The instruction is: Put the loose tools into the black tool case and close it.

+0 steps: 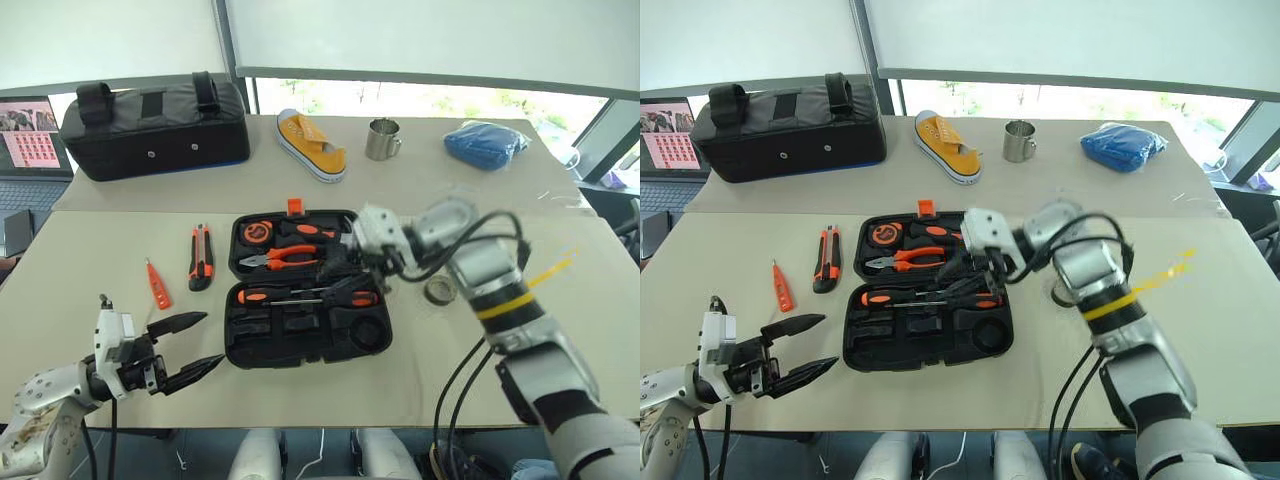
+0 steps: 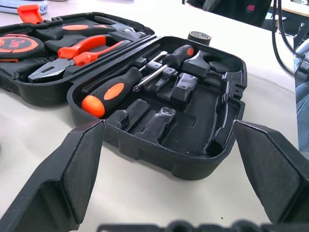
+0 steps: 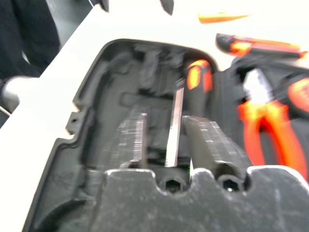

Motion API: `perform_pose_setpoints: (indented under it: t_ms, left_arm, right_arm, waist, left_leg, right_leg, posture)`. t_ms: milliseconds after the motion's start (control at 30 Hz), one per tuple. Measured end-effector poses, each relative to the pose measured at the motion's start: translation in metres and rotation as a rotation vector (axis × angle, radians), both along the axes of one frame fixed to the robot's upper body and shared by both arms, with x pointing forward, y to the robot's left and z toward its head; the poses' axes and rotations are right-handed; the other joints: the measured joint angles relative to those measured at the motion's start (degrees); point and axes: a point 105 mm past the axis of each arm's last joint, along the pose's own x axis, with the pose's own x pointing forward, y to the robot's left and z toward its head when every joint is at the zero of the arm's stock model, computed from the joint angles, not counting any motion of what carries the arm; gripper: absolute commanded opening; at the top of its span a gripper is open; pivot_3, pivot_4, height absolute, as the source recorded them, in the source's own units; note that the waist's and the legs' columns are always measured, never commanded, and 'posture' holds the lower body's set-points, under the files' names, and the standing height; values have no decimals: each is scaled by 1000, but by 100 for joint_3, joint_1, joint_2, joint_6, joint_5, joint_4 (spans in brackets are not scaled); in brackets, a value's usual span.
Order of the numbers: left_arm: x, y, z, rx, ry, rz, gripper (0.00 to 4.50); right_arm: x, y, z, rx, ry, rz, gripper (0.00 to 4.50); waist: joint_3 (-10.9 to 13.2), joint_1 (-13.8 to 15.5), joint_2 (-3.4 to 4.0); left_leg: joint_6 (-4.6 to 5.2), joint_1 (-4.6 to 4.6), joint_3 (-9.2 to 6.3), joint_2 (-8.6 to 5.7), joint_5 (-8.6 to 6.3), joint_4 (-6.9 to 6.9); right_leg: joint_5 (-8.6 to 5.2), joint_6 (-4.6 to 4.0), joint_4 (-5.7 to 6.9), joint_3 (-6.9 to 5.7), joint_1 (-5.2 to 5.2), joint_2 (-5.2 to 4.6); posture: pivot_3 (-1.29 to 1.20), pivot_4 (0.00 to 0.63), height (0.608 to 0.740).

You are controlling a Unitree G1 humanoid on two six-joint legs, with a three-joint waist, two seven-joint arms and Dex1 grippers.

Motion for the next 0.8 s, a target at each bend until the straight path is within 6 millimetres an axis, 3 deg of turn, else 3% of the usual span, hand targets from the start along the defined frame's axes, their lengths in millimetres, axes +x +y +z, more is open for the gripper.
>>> perform_pose_setpoints:
  t_ms: [167,367,800]
  left_arm:
    - [1,0,1,0,-3,-2,4500]
    - [2,-2,3,-6,3,-3,4500]
    - [3,0,4,-3,5,29,4500]
  right_arm:
    - [8,1,-10,84,-26,-70,21]
    - [20,-4,-31,54,-17,-141,21]
    - [21,5,-37,4,-78,-95,21]
  waist:
    - [0,-31,0]
    - [0,-30,0]
    - [-2,-44,-1]
  left_leg:
    - [0,8,0,9,0,-3]
    - [0,8,2,9,0,-2]
    - [0,33,6,14,0,-5]
  right_leg:
    - [2,-4,2,0,3,10]
    - [2,-4,1,0,3,8]
    - [4,-8,4,0,19,10]
  posture:
    - [0,150,740]
    - [0,150,740]
    - [0,150,740]
